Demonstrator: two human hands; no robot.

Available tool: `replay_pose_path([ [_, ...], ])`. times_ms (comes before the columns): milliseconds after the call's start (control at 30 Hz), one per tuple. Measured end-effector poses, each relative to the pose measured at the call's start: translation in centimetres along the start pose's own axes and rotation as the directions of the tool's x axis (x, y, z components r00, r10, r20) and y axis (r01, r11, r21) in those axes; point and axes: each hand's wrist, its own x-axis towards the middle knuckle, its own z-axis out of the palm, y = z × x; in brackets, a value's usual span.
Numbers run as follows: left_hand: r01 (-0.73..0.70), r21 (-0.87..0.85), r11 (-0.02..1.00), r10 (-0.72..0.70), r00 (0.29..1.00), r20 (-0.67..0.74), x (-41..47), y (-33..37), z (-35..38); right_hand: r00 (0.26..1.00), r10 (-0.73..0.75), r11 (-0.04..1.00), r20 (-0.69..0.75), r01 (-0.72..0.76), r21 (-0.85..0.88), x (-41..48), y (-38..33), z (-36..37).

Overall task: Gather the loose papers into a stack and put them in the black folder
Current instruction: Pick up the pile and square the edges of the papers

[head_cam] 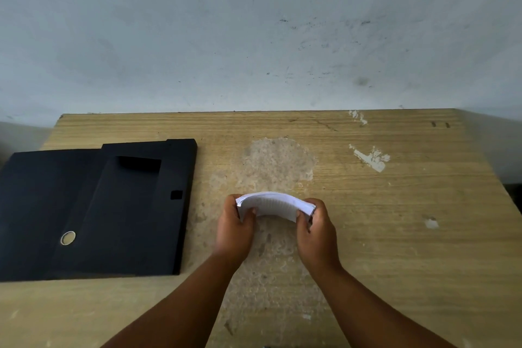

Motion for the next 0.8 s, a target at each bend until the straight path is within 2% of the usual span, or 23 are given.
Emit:
replay_pose_path([
  [100,0.018,0.028,0.999,-0.018,1.0,0.003,0.0,-0.1,-0.1,0.999,0.036,0.999,-0.002,-0.036,0.012,0.1,0.1,0.0],
  [167,0.049,-0.019,0.999,-0.049,0.998,-0.033,0.3,0.5,-0.6,0.996,0.094,0.993,0.001,-0.094,0.065,0.7,-0.3,-0.4],
  [233,0.108,-0.256,0.96,-0.126,0.991,-0.053,0.7,1.6,-1.3,0.983,0.182,0.961,0.037,-0.186,0.206,1.2,-1.0,-1.0],
  [267,0.136,-0.404,0.905,-0.159,0.987,-0.025,0.8,2.2,-1.7,0.97,0.234,0.919,0.07,-0.244,0.31,1.3,-1.5,-1.2],
  [333,0.186,-0.621,0.761,-0.176,0.981,0.078,0.8,3.3,-1.6,0.932,0.315,0.766,0.178,-0.36,0.532,1.4,-2.3,-1.0],
  [367,0.203,-0.669,0.715,-0.164,0.979,0.122,0.7,3.7,-1.3,0.91,0.334,0.667,0.246,-0.413,0.621,1.3,-2.6,-0.7],
  [433,0.198,-0.66,0.725,-0.125,0.98,0.155,0.4,4.3,-0.6,0.861,0.339,0.466,0.379,-0.503,0.727,1.1,-3.2,-0.1],
  [500,0.154,-0.598,0.787,-0.104,0.988,0.118,0.3,4.8,-0.3,0.82,0.338,0.367,0.463,-0.567,0.737,1.1,-3.1,0.0],
  [567,0.105,-0.5,0.86,-0.081,0.994,0.069,0.4,5.0,-0.5,0.81,0.336,0.411,0.481,-0.585,0.699,1.1,-2.5,-0.6],
  [633,0.043,-0.355,0.934,-0.025,0.998,0.055,0.4,4.9,-0.9,0.839,0.306,0.566,0.45,-0.54,0.623,1.5,-2.0,-1.7],
  [733,-0.044,-0.117,0.992,0.061,0.987,0.149,0.2,4.8,-1.3,0.895,0.204,0.777,0.397,-0.394,0.49,2.4,-2.5,-3.2],
  [800,-0.096,0.004,0.995,0.093,0.973,0.212,-0.1,4.7,-1.1,0.923,0.122,0.855,0.366,-0.285,0.434,3.0,-3.4,-3.7],
])
